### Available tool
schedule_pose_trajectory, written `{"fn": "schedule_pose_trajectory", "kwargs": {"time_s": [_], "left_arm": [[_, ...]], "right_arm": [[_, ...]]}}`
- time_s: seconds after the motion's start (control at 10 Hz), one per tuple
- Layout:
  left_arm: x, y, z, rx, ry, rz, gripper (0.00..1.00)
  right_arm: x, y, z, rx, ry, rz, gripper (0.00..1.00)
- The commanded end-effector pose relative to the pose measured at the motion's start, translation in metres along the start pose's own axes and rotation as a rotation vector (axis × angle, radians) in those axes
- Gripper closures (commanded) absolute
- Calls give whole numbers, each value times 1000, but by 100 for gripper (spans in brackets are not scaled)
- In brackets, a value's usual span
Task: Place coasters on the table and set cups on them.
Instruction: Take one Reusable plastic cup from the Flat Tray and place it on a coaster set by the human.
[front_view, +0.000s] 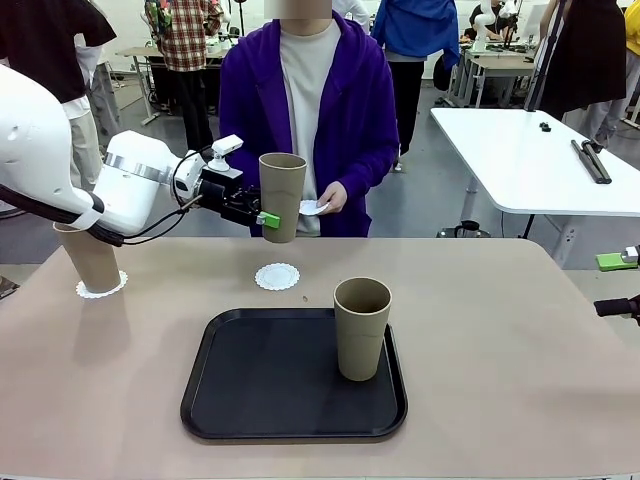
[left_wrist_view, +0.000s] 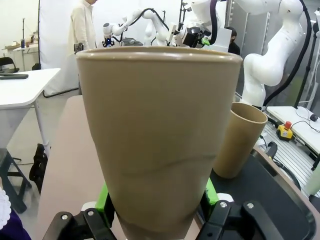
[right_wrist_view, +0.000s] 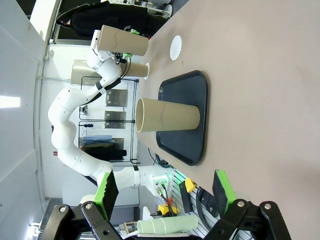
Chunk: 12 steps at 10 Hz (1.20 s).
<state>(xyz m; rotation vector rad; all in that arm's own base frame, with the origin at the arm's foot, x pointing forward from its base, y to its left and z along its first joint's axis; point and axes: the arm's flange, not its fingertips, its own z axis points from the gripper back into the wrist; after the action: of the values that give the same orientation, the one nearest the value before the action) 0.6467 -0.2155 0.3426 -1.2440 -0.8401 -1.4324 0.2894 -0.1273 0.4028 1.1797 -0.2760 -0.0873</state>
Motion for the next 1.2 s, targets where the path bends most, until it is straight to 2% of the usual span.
{"fn": "schedule_pose_trajectory", "kwargs": {"time_s": [0.0,0.2,0.5,0.8,0.9,1.0,1.1], "left_arm": [[2,24,3,-28,2,11,18],[-6,37,2,-53,21,16,18],[2,53,2,-133,84,-18,18],[5,67,6,-184,99,-5,18],[6,68,6,-186,109,15,18],[-1,45,0,-153,99,-31,18],[-1,45,0,-153,99,-31,18]], "right_arm": [[1,1,0,11,-2,8,0],[1,1,0,11,-2,8,0],[1,1,0,11,-2,8,0],[1,1,0,11,-2,8,0],[1,1,0,11,-2,8,0],[1,1,0,11,-2,8,0],[1,1,0,11,-2,8,0]]}}
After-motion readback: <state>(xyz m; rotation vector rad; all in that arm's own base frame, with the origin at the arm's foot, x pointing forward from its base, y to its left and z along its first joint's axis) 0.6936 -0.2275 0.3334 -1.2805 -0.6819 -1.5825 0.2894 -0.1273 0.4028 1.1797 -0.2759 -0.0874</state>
